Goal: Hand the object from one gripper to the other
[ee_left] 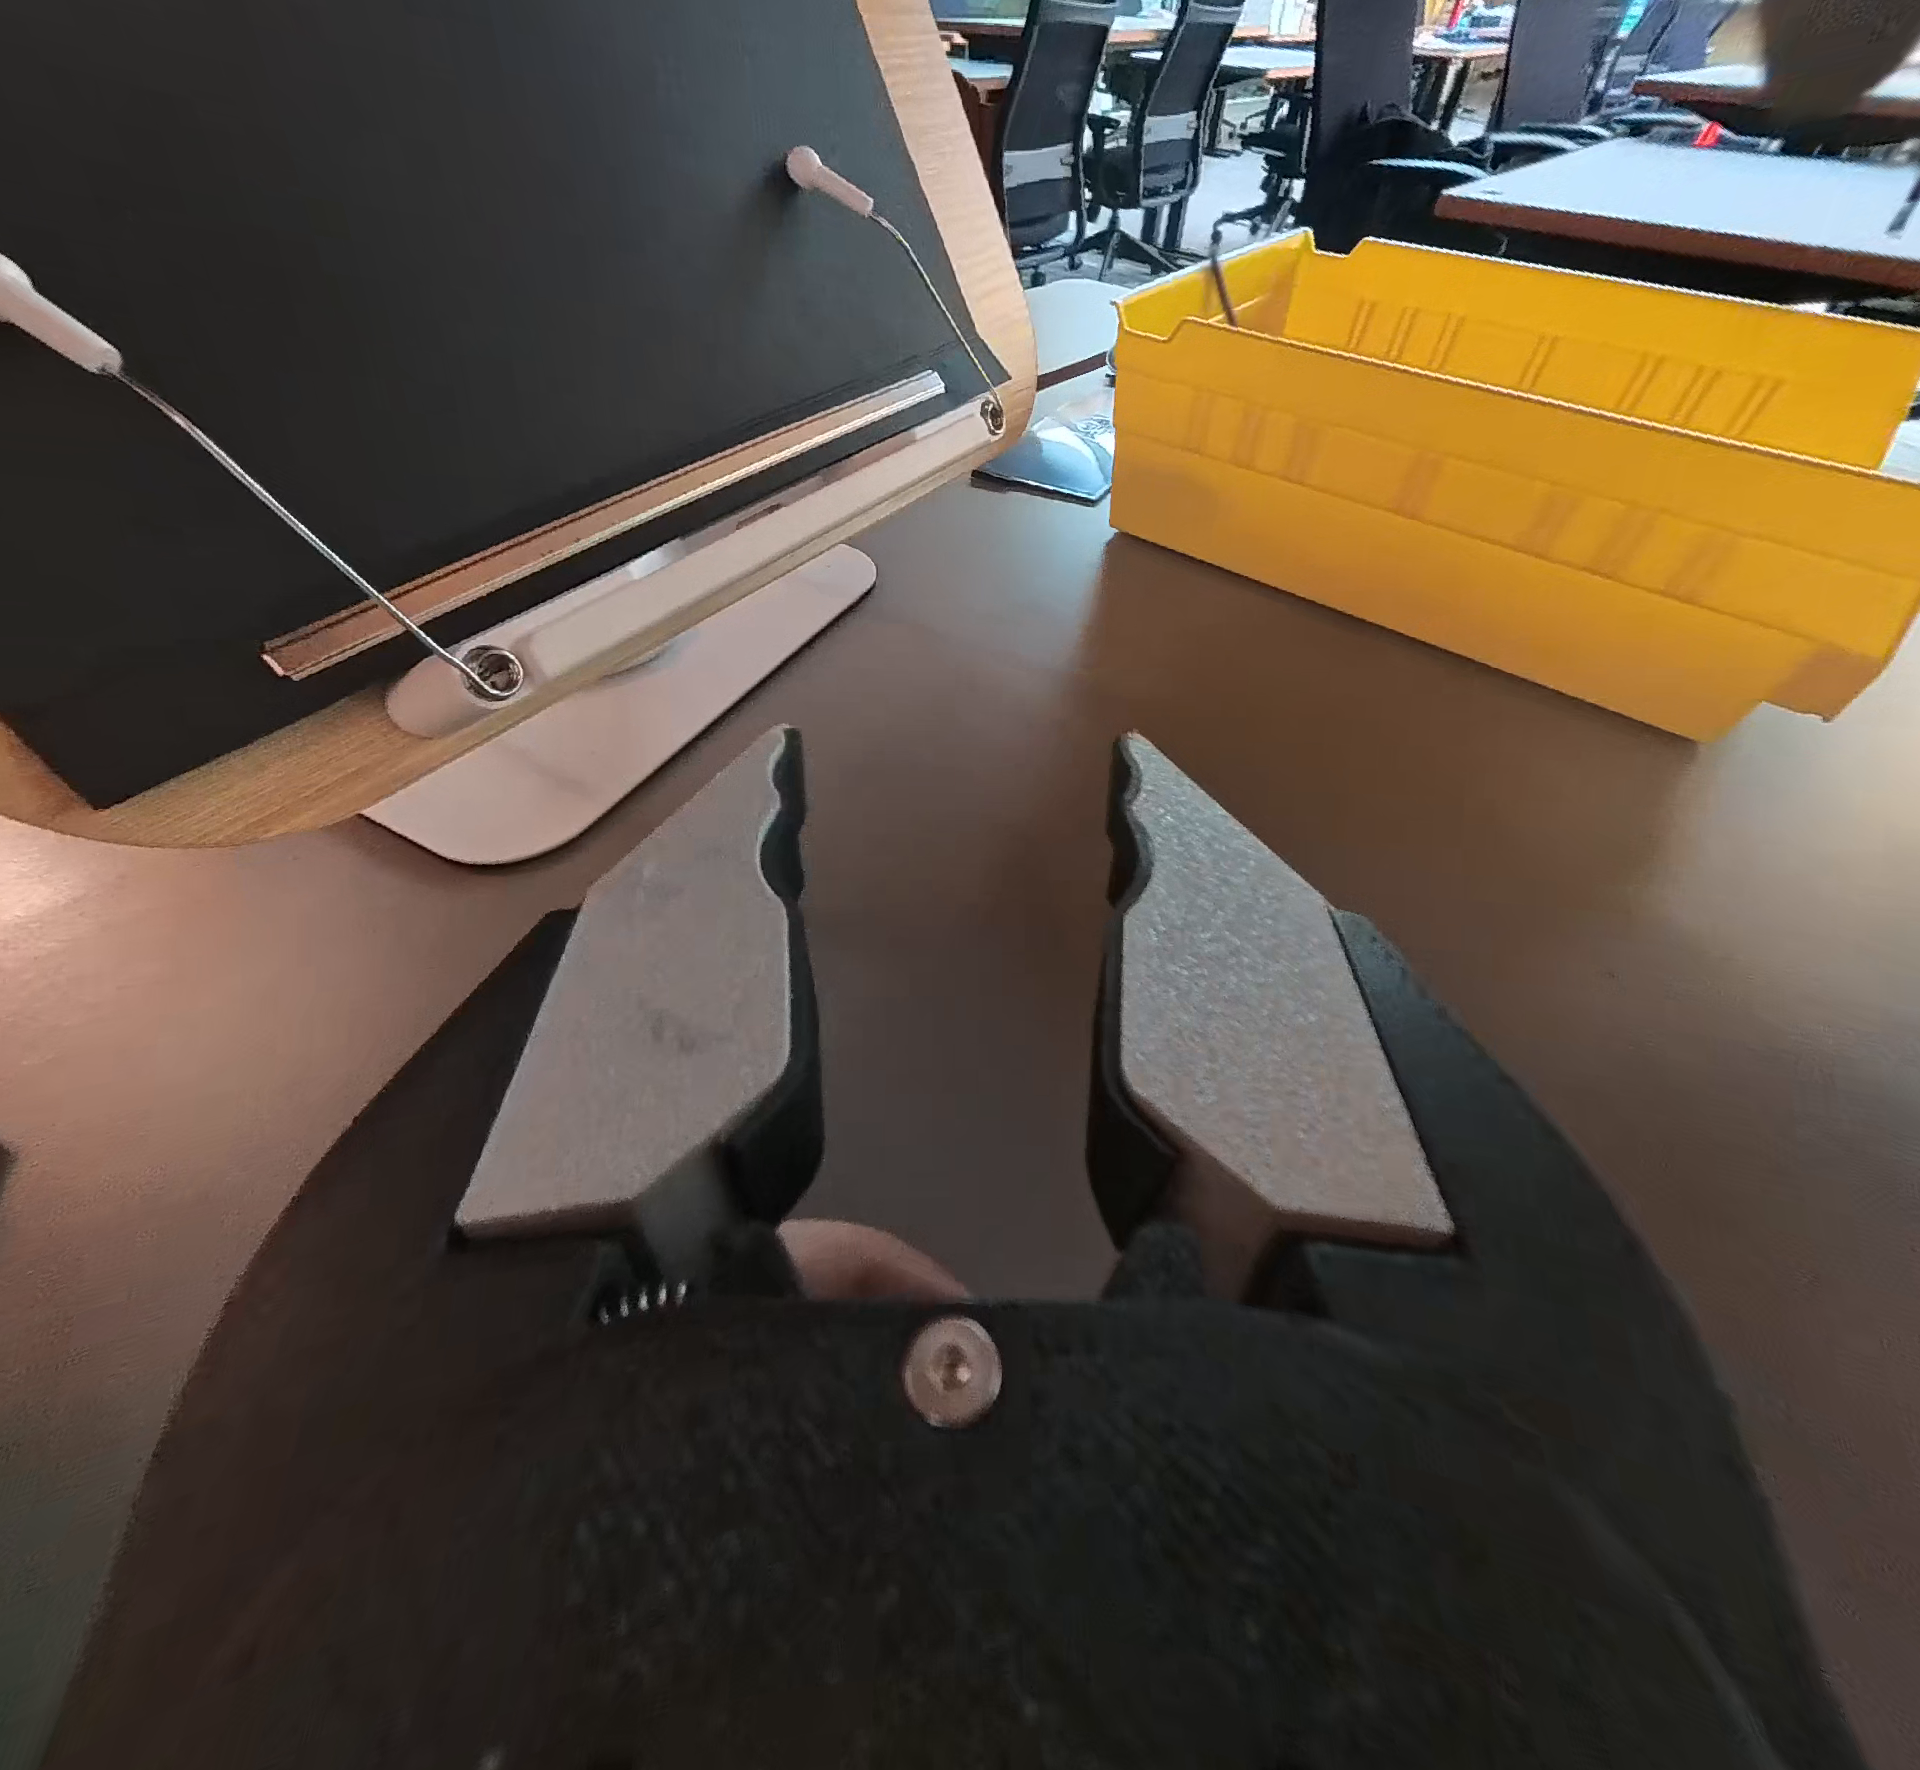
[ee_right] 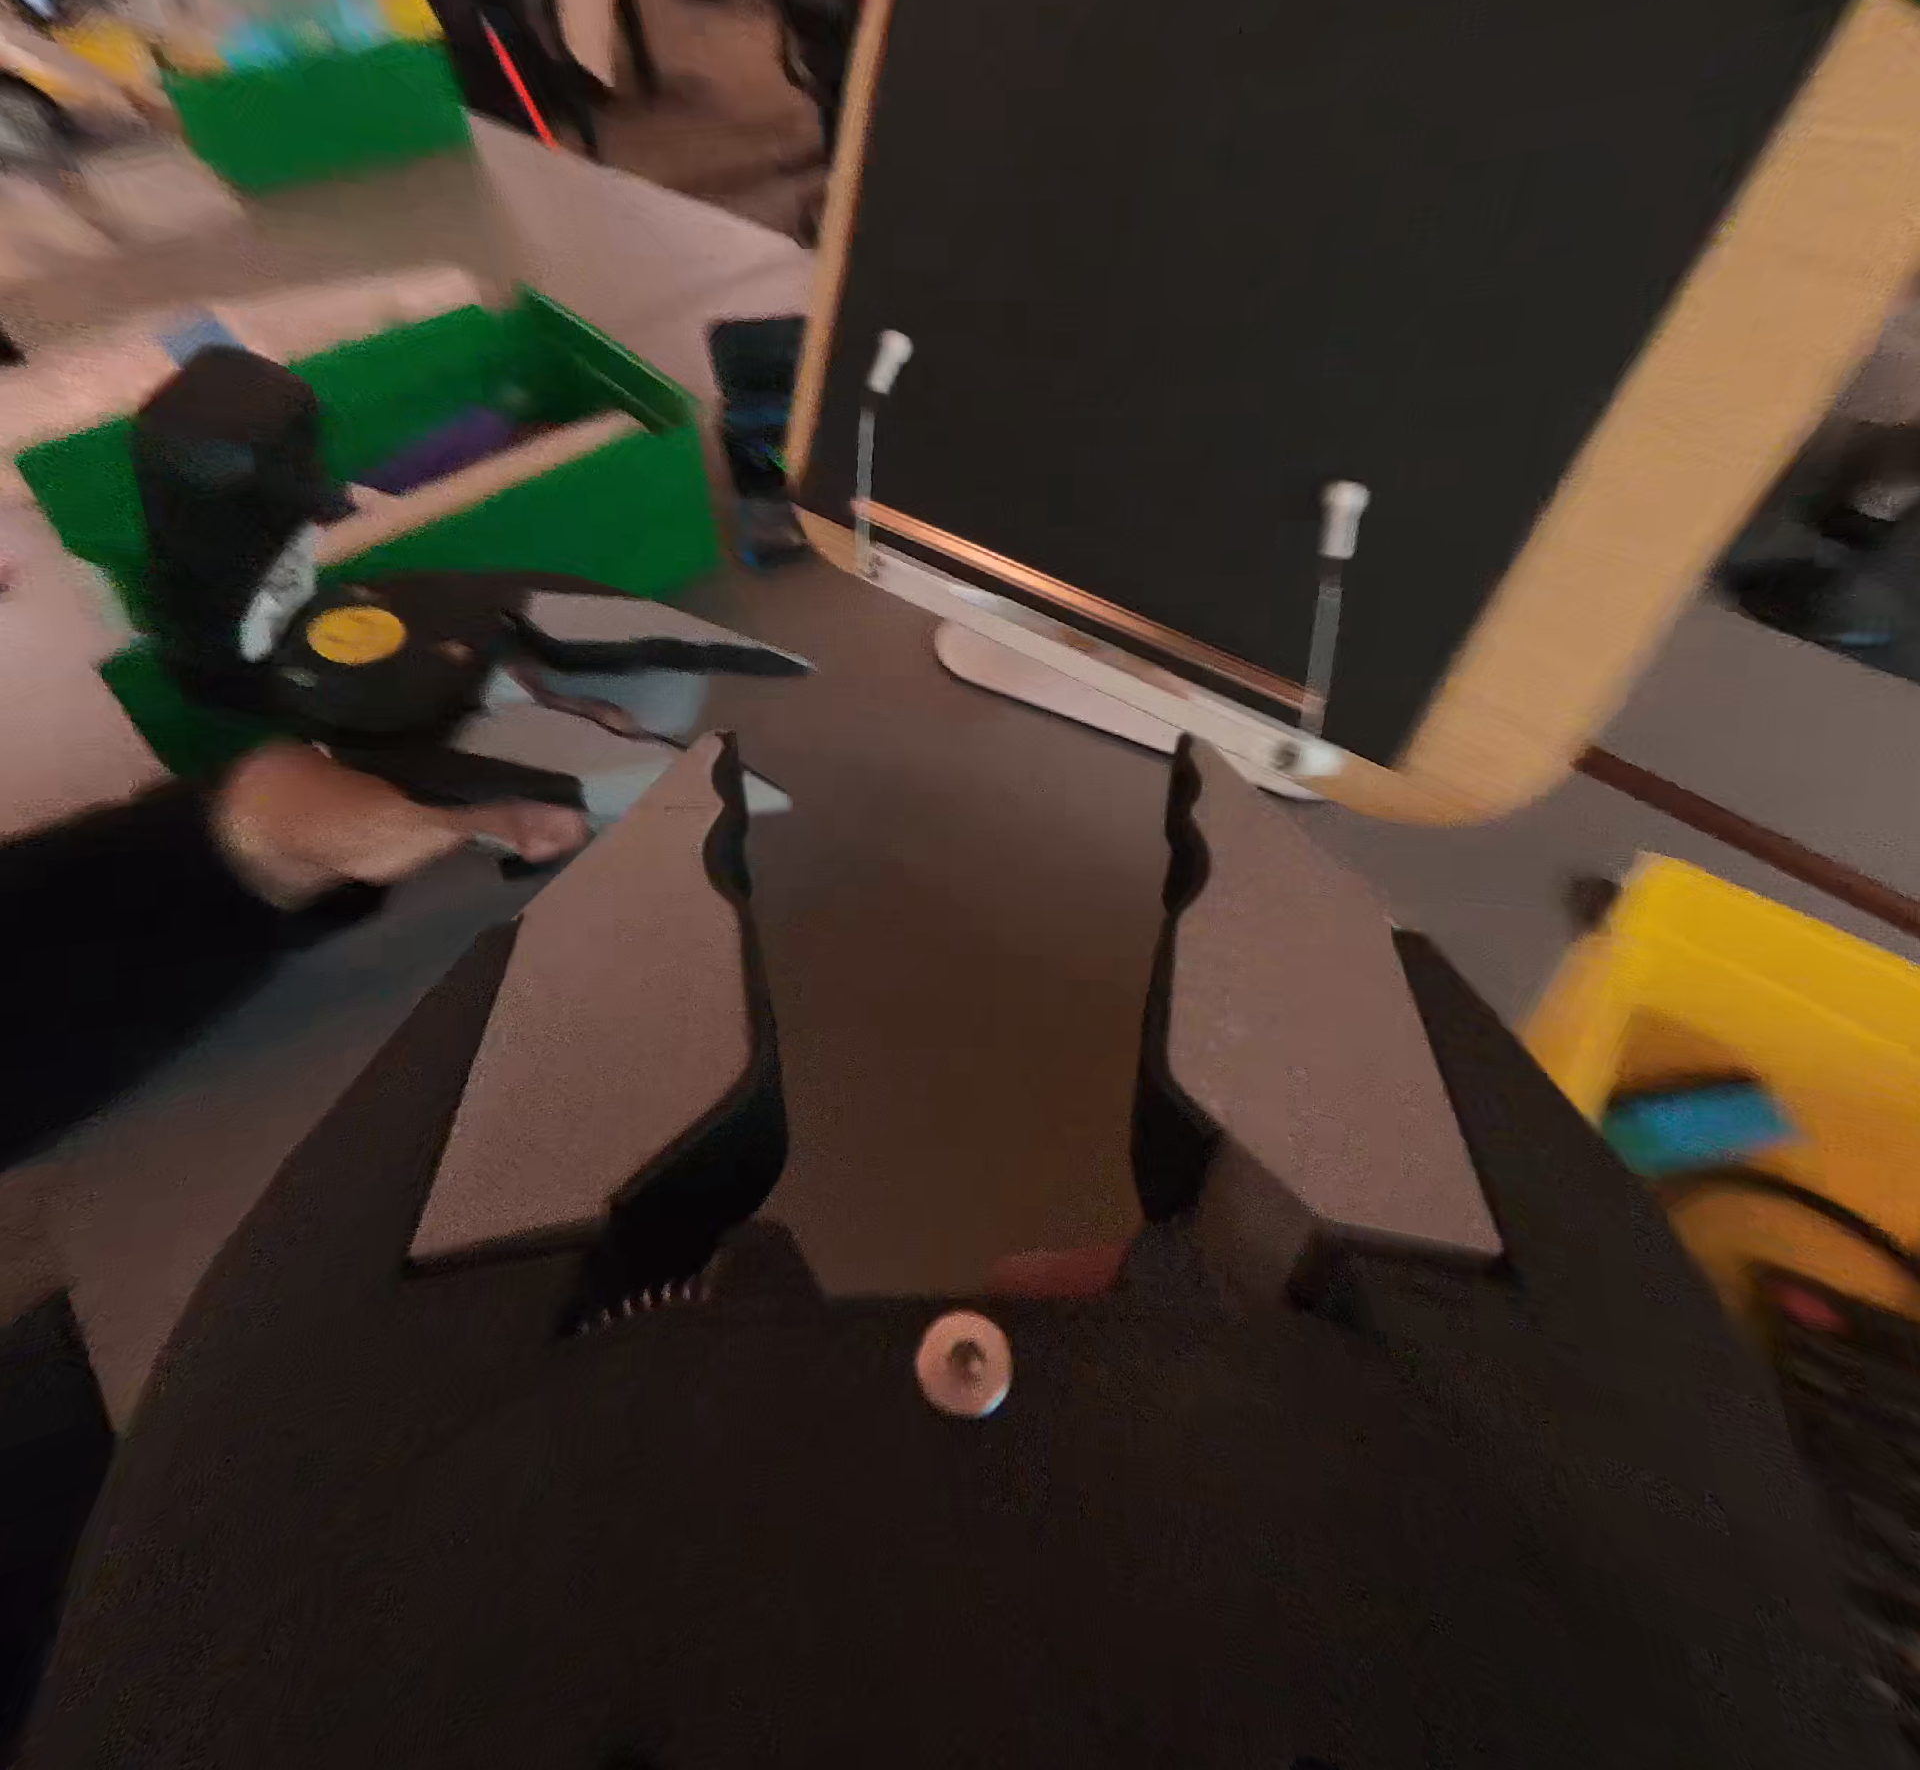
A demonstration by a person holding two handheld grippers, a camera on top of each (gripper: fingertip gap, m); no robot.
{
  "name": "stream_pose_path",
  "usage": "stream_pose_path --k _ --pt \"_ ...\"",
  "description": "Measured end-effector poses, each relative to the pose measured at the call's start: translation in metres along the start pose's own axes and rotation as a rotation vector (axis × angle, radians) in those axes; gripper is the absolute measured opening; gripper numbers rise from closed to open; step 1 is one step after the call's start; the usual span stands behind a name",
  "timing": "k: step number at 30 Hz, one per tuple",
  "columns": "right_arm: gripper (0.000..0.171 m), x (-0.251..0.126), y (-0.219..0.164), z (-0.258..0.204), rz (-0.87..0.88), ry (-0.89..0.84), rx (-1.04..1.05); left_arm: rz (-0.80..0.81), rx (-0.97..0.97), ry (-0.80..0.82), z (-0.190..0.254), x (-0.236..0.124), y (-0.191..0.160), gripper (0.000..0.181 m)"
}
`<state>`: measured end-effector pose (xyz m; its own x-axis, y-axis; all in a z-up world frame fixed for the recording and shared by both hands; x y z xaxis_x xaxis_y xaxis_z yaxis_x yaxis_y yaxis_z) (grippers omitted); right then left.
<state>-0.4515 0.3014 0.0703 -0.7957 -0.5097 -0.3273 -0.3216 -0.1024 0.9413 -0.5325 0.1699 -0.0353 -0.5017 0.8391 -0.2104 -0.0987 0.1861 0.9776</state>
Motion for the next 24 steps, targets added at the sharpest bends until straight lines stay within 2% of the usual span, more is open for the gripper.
stream_pose_path --k 3,6,7,10,14,19,24 --pt "0.079 0.049 -0.03 -0.01 0.135 0.044 0.049 -0.005 0.017 0.006 0.0 0.001 -0.002 0.063" --pt "0.087 0.088 -0.071 -0.004 0.082 0.042 0.046 -0.015 0.027 0.039 -0.002 0.005 -0.004 0.09" --pt "0.088 0.094 -0.078 0.003 0.077 0.005 0.022 -0.016 0.036 0.04 -0.002 0.005 -0.004 0.09" --pt "0.078 0.096 -0.089 0.024 0.089 -0.123 -0.08 -0.014 0.053 0.043 0.0 0.008 -0.007 0.087" --pt "0.091 0.101 -0.105 0.03 -0.017 -0.127 -0.095 -0.026 0.054 0.033 0.004 0.011 -0.01 0.086" --pt "0.089 0.102 -0.104 0.028 -0.017 -0.13 -0.13 -0.042 0.099 0.042 0.008 0.009 -0.009 0.087" --pt "0.089 0.103 -0.105 0.027 -0.021 -0.125 -0.135 -0.015 0.049 0.048 0.021 -0.028 0.005 0.087"
Point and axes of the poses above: each gripper's, where its closed fingertips meet, x out along the fingers, y out of its top, z = x × y across the jaws, the point moved 4 cm from there along -x, back along the fingers, and after that the axes turned 9 degrees about y, right-handed, at the moved point
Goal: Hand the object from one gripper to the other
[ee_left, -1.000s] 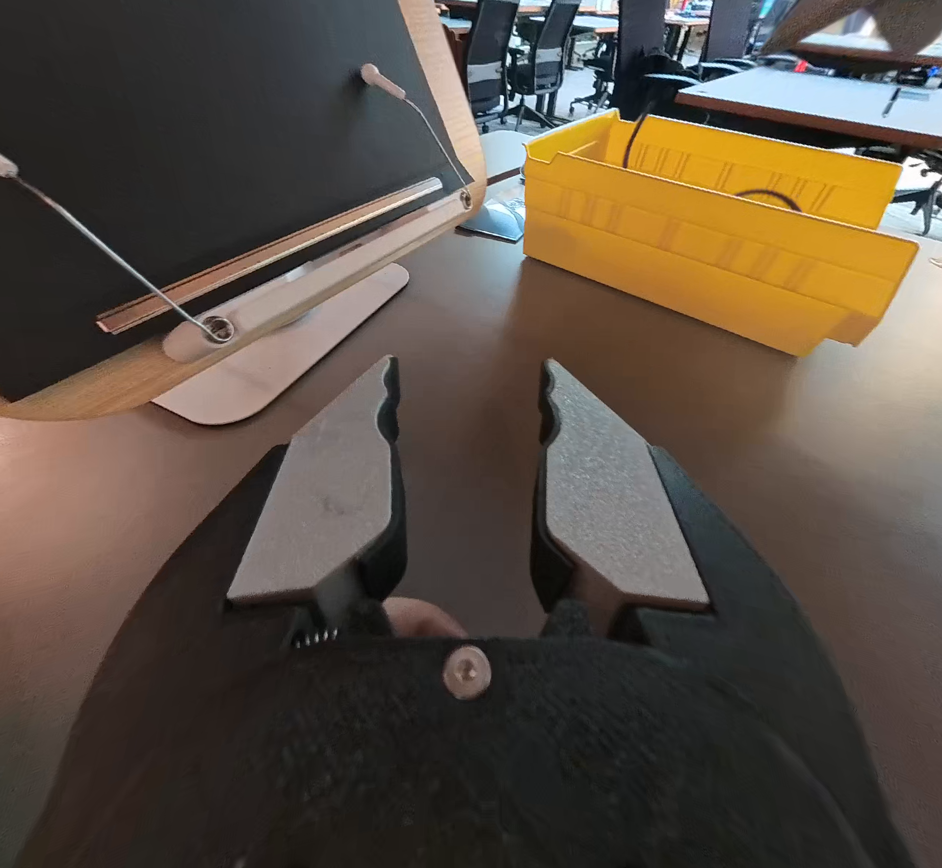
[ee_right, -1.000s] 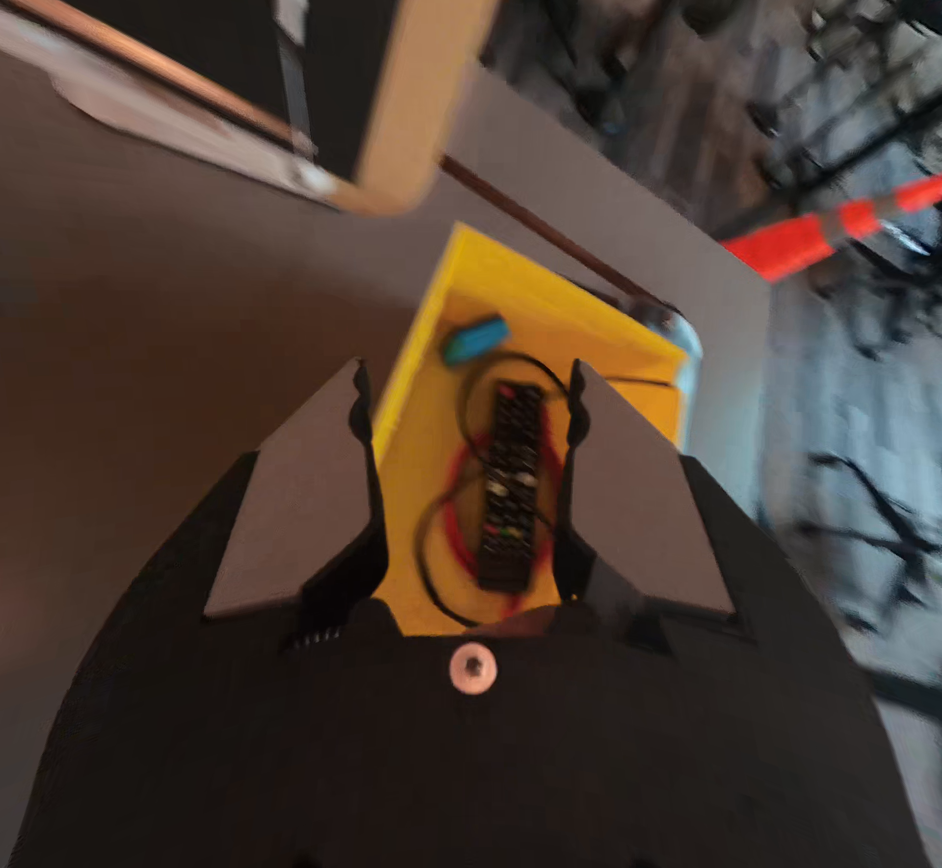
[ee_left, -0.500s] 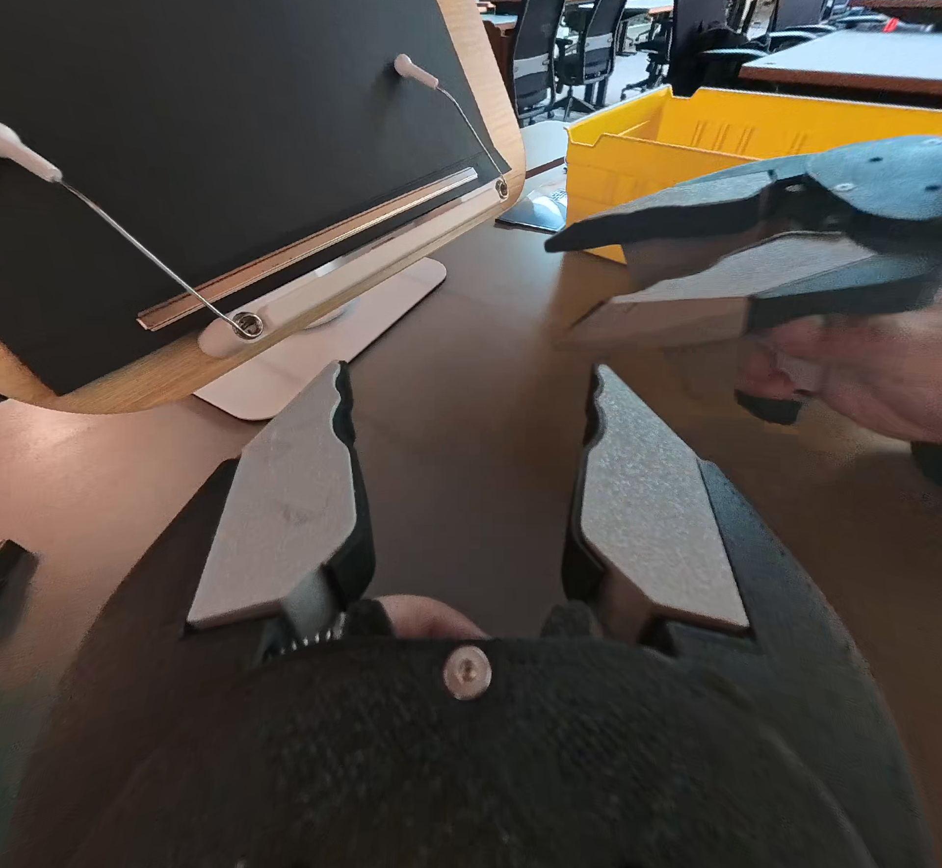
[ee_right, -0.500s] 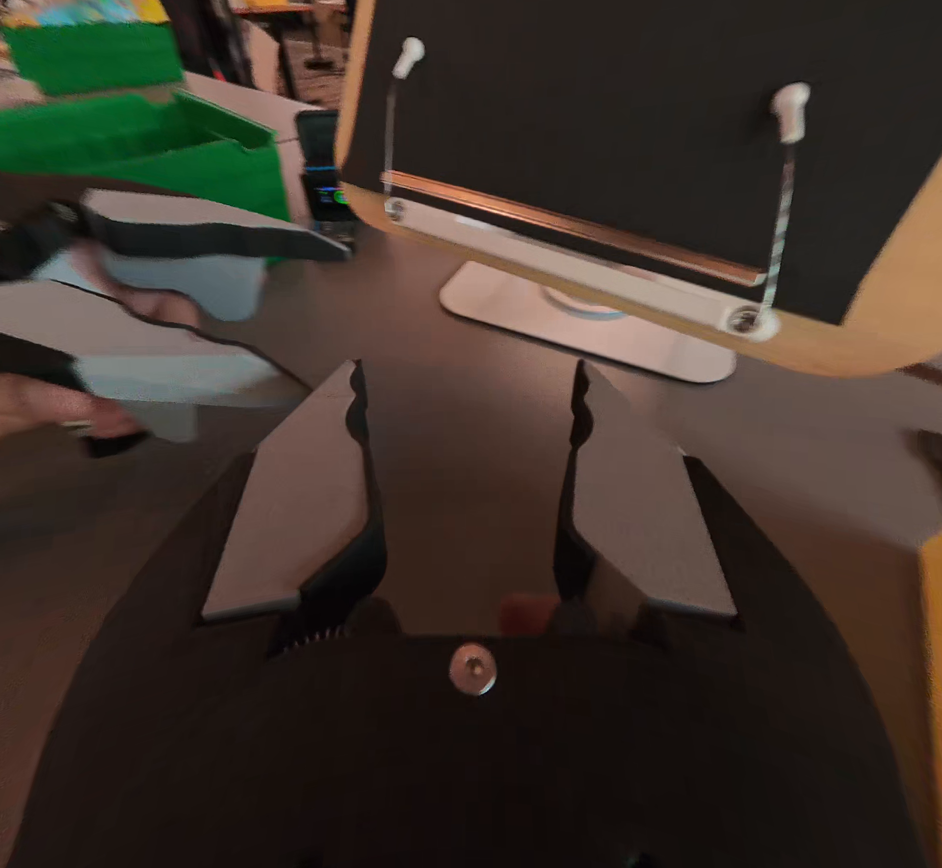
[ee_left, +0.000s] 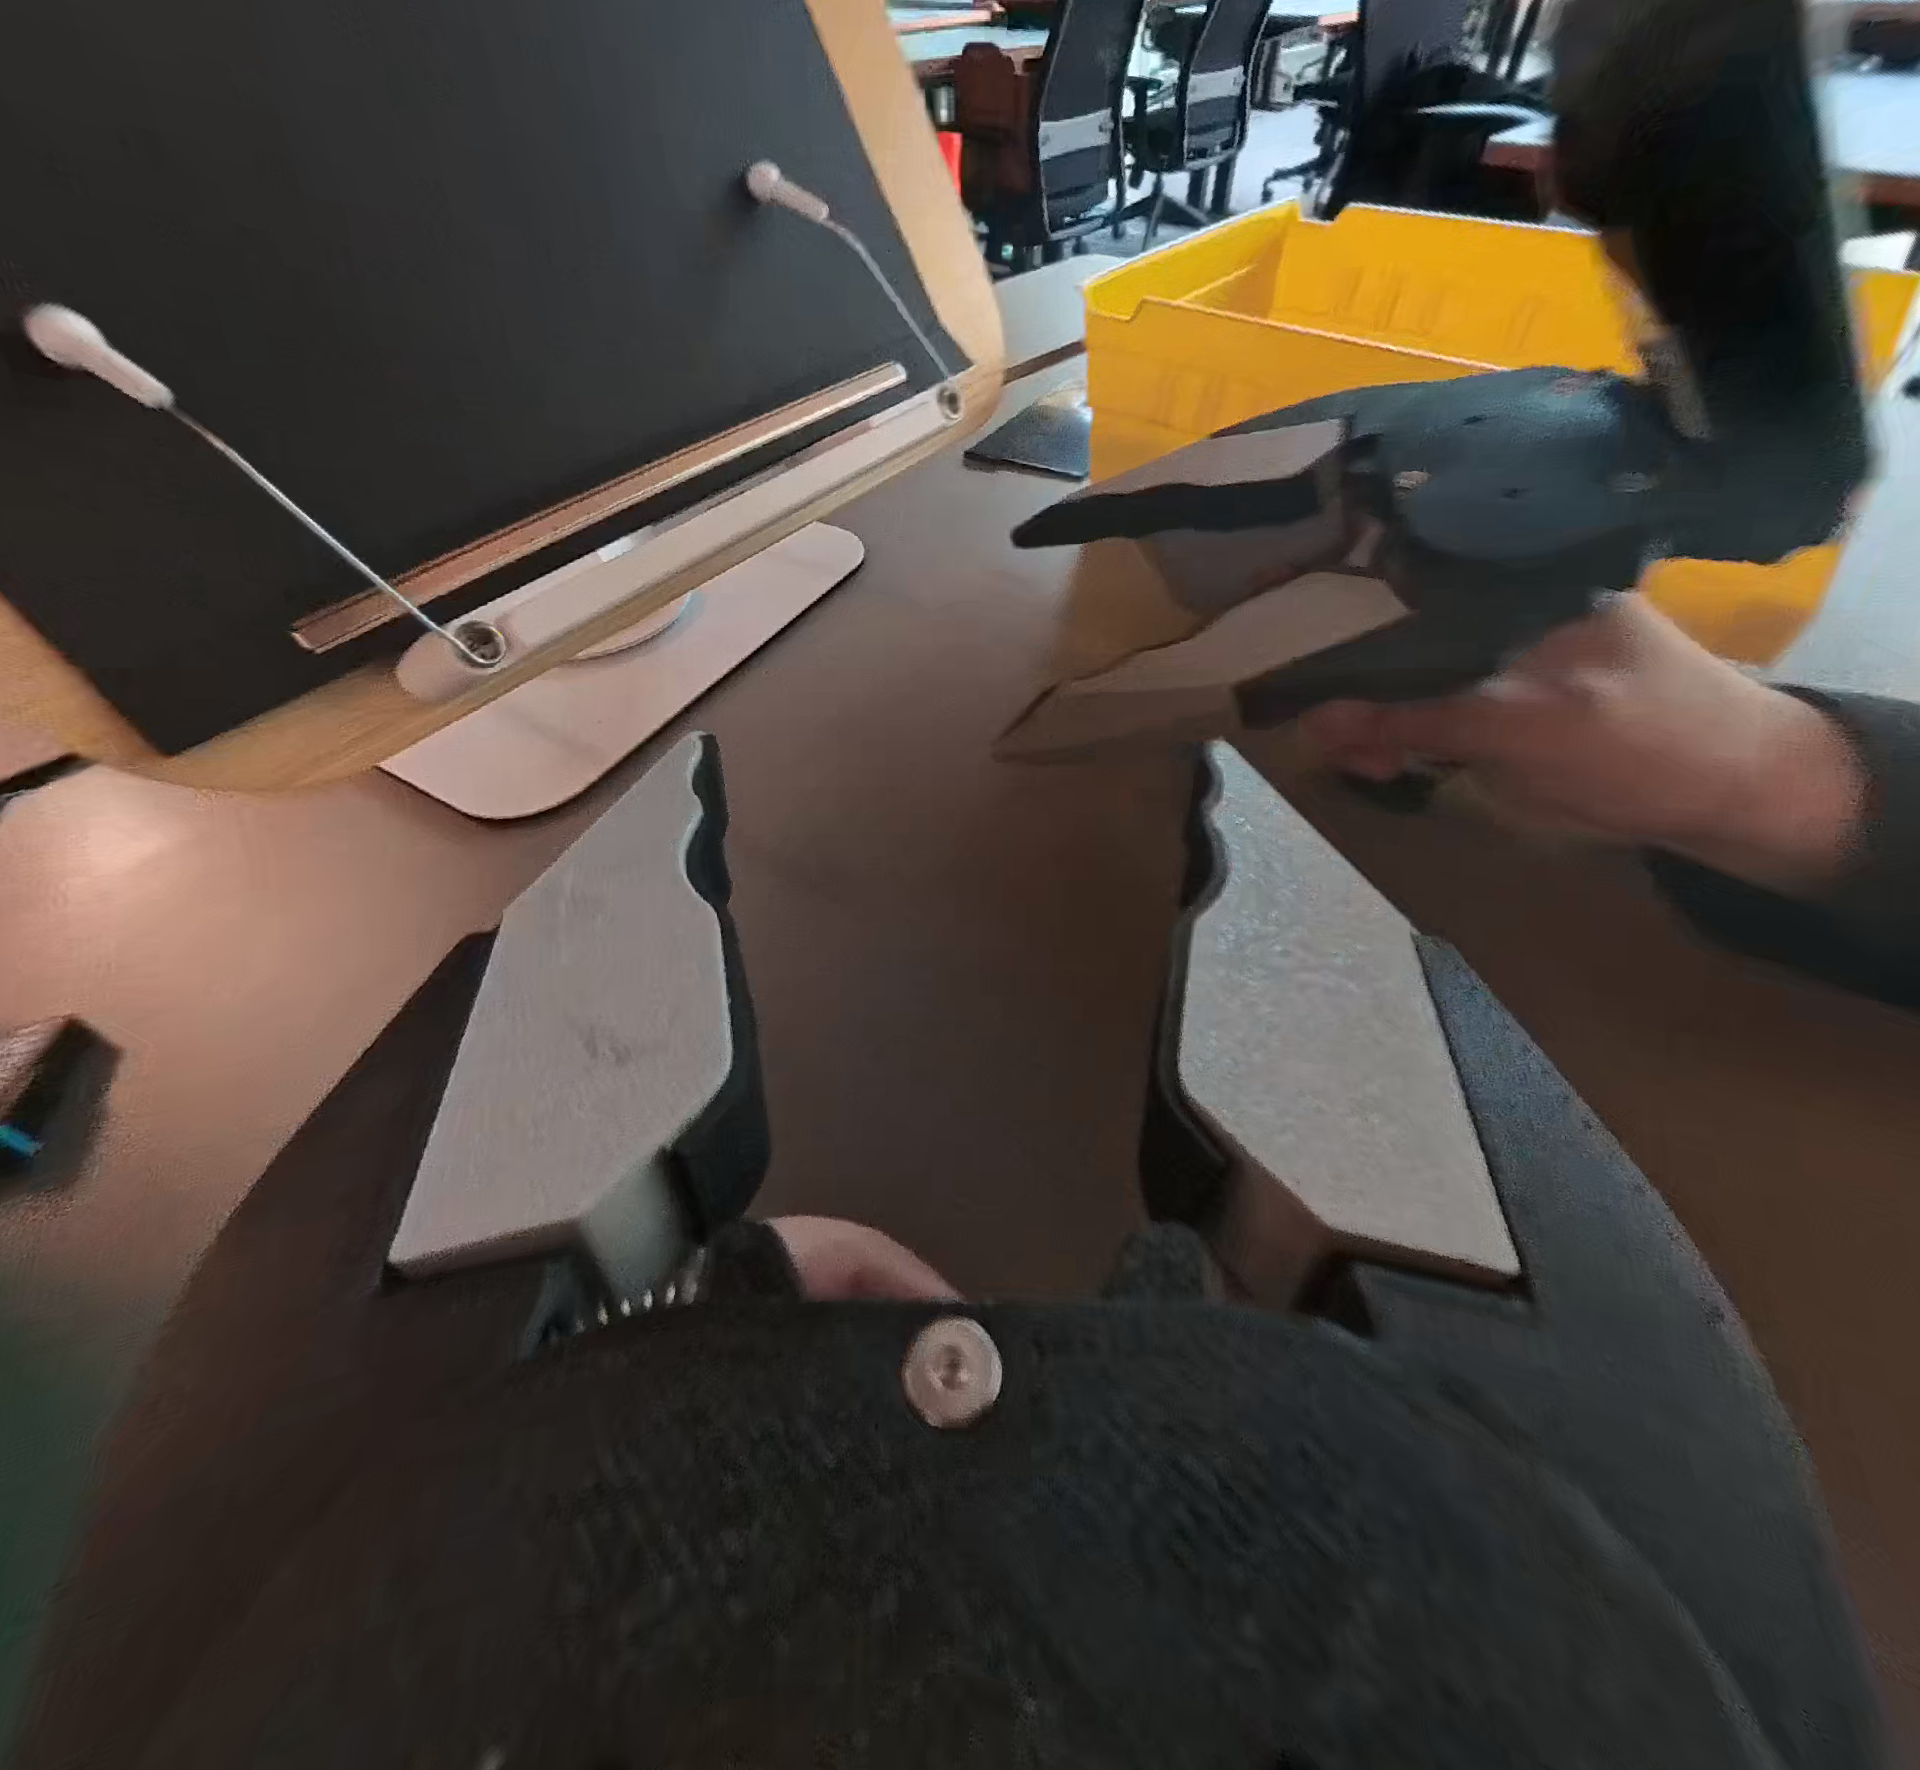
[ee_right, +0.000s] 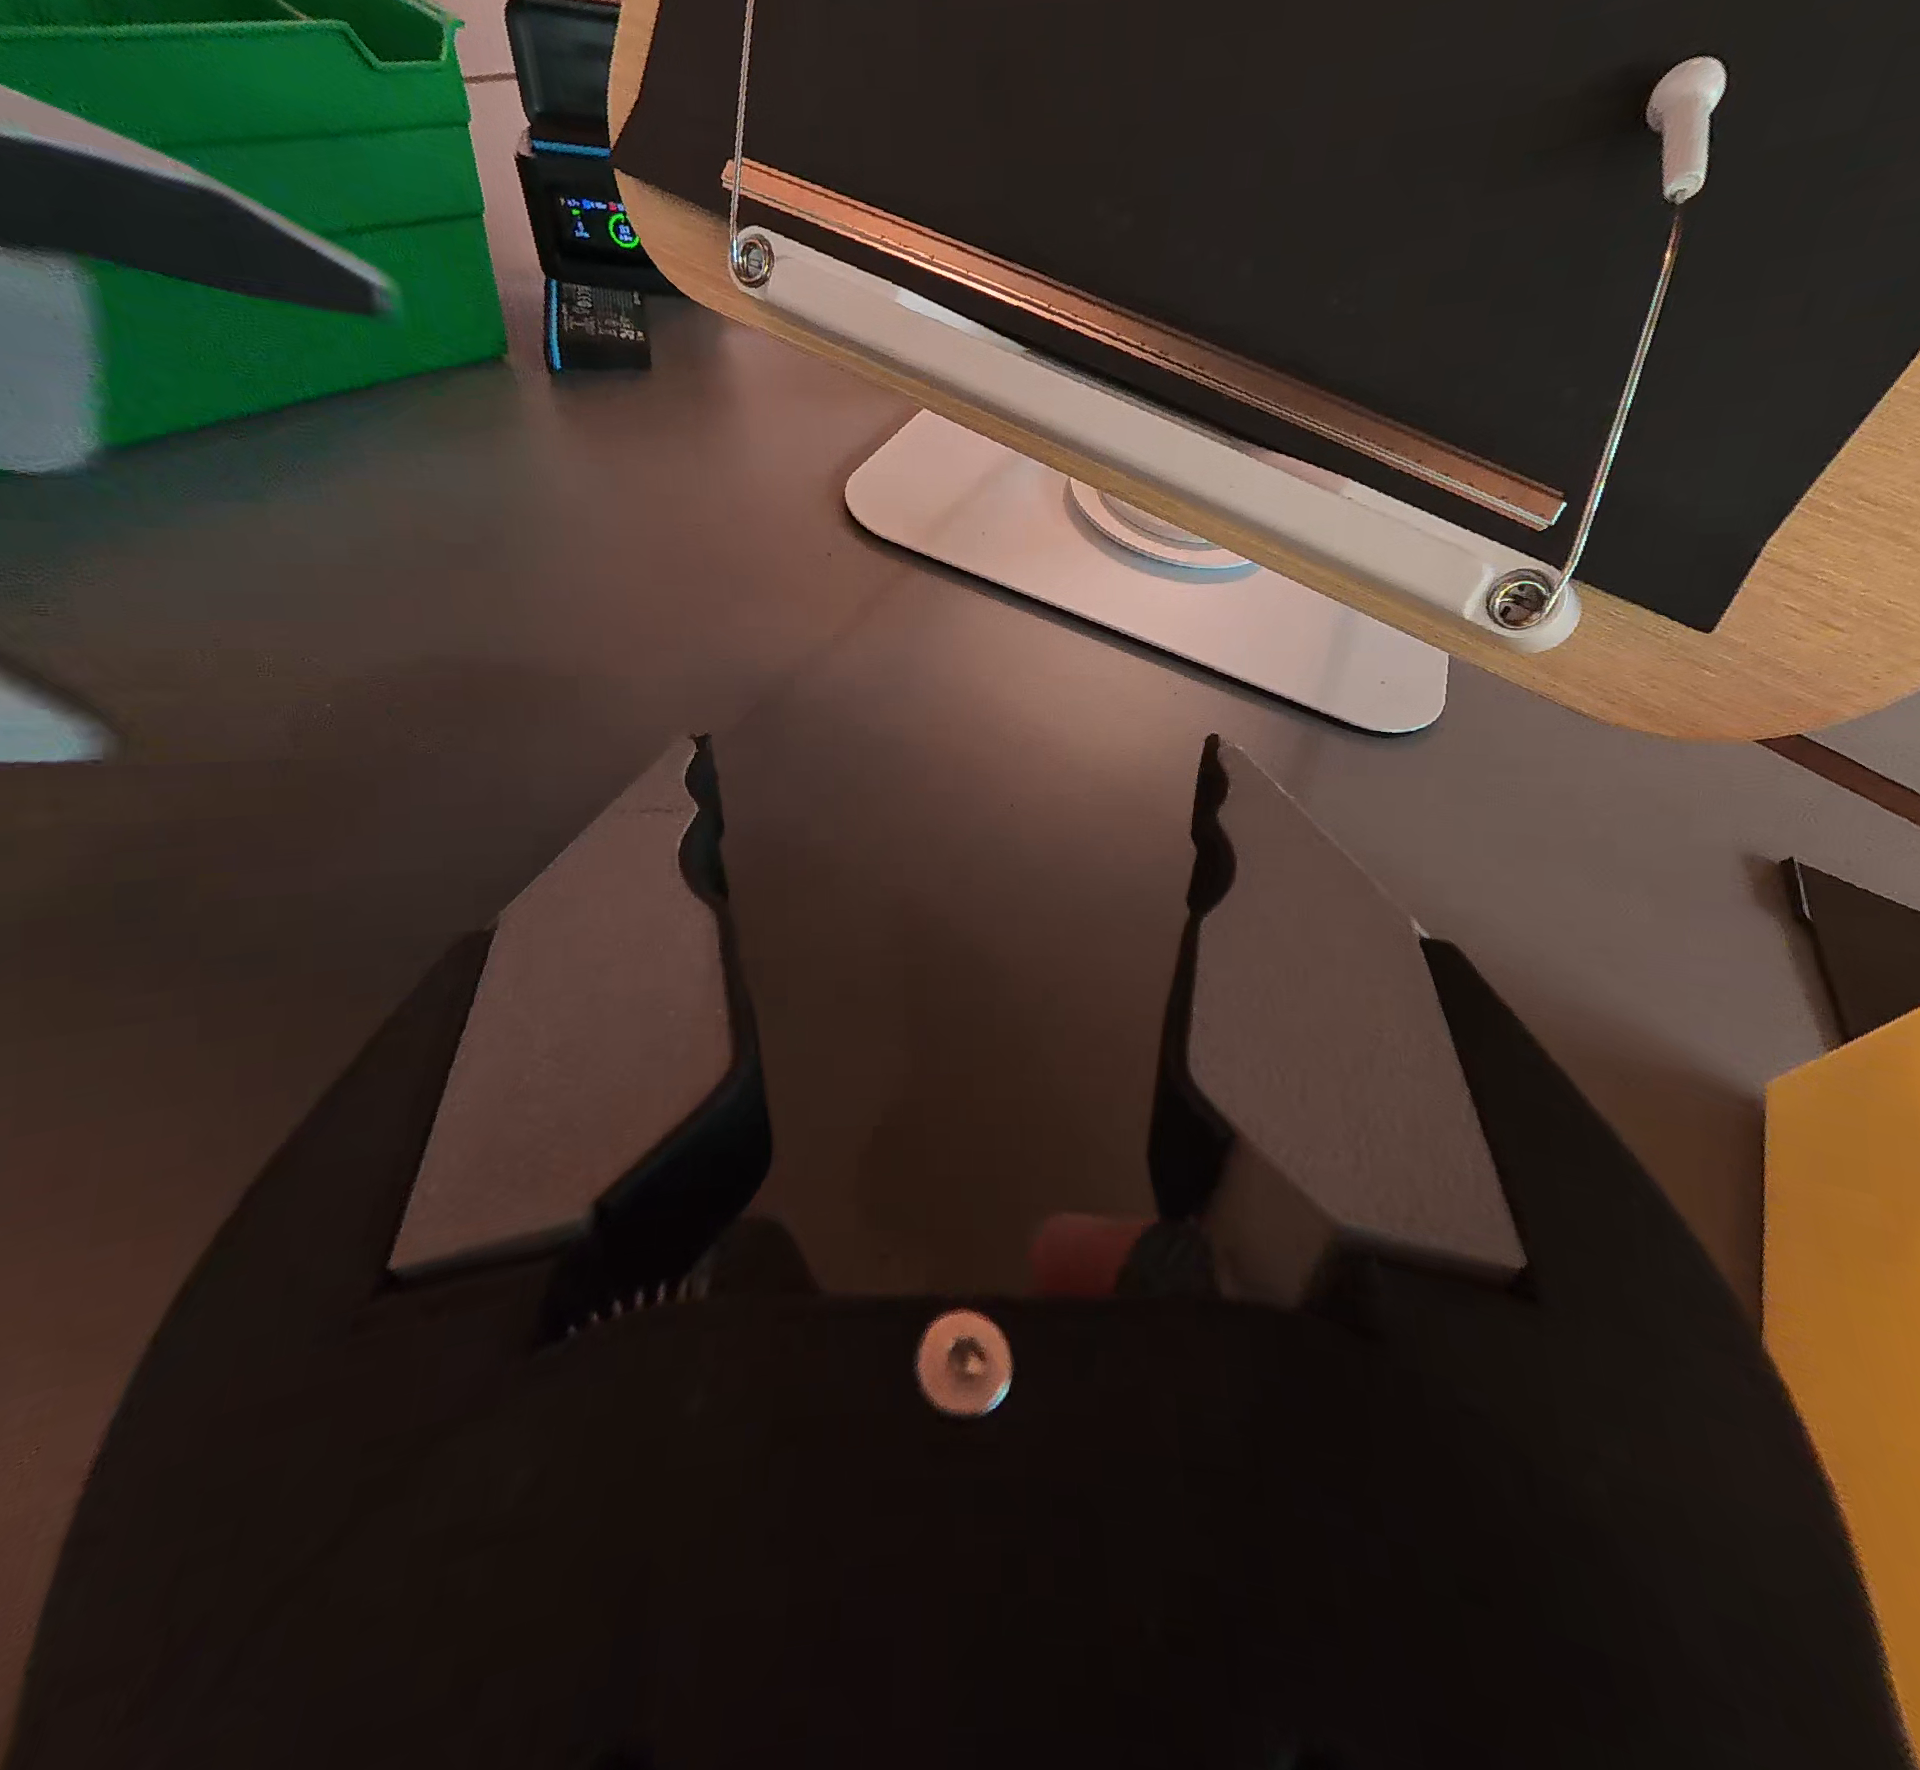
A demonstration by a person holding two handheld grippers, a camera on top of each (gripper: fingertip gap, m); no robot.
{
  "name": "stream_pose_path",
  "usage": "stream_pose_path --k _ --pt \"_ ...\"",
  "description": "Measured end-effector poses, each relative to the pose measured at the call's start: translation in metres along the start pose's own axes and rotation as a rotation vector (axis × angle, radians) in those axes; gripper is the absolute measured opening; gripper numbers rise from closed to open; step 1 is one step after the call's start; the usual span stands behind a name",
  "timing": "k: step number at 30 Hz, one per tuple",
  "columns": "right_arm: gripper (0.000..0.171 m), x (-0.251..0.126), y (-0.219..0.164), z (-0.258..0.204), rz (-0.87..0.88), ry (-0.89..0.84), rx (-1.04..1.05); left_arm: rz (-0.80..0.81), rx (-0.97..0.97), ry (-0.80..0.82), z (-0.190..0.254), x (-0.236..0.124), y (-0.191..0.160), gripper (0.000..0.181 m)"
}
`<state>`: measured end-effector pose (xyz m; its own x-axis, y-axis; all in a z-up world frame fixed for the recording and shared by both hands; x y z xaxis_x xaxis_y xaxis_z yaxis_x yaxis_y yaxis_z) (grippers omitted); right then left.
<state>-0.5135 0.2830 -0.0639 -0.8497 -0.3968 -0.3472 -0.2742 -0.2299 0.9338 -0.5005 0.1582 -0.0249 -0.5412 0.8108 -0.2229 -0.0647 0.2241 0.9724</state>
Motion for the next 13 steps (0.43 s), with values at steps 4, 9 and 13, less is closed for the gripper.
stream_pose_path --k 4,9,13 --pt "0.089 0.001 0.0 0.0 -0.007 -0.005 -0.006 -0.05 0.102 0.086 -0.015 -0.066 0.017 0.085" --pt "0.09 0.0 0.0 0.0 -0.006 -0.012 -0.014 -0.132 0.062 0.362 -0.109 -0.159 0.045 0.077" --pt "0.09 0.0 0.0 0.001 -0.003 -0.009 0.003 -0.527 0.006 0.466 -0.178 -0.204 -0.01 0.08"
Point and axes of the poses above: each gripper's, where its closed fingertips meet, x out along the fingers, y out of its top, z = x × y across the jaws, the point moved 4 cm from there along -x, back along the fingers, and after that the axes turned 9 degrees about y, right-handed, at the moved point
